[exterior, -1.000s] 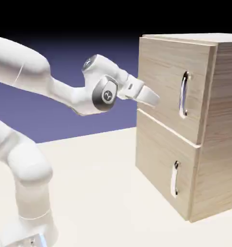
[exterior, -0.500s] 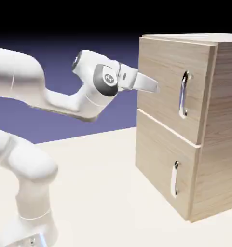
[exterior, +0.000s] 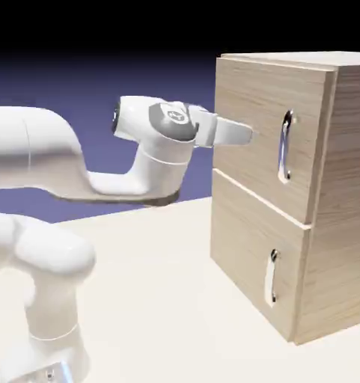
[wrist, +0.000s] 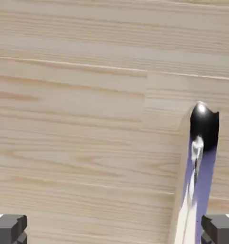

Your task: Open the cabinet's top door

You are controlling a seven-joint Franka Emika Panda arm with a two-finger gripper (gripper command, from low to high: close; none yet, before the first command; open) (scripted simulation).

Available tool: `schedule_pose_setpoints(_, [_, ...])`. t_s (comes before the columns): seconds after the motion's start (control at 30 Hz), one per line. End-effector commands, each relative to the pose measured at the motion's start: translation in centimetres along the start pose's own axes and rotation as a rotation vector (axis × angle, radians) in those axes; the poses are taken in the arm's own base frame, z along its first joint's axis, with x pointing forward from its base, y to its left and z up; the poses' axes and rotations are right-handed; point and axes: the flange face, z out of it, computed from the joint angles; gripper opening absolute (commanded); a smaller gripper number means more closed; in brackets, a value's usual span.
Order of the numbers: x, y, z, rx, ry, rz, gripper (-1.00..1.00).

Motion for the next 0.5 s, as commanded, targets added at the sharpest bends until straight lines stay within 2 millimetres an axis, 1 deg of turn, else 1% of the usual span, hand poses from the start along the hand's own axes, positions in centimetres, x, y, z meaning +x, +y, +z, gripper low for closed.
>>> schedule_pose_setpoints(0.0, [0.1, 0.4, 0.1, 0.009, 0.010, 0.005, 0.00])
schedule_pose_setpoints(0.2, [0.4, 3.0, 1.2, 0.061, 0.064, 0.037, 0.00])
schedule_pose_setpoints(0.43, [0.1, 6.4, 3.2, 0.125, 0.115, 0.079, 0.00])
schedule_pose_setpoints(0.47, [0.1, 6.5, 3.3, 0.127, 0.116, 0.079, 0.00])
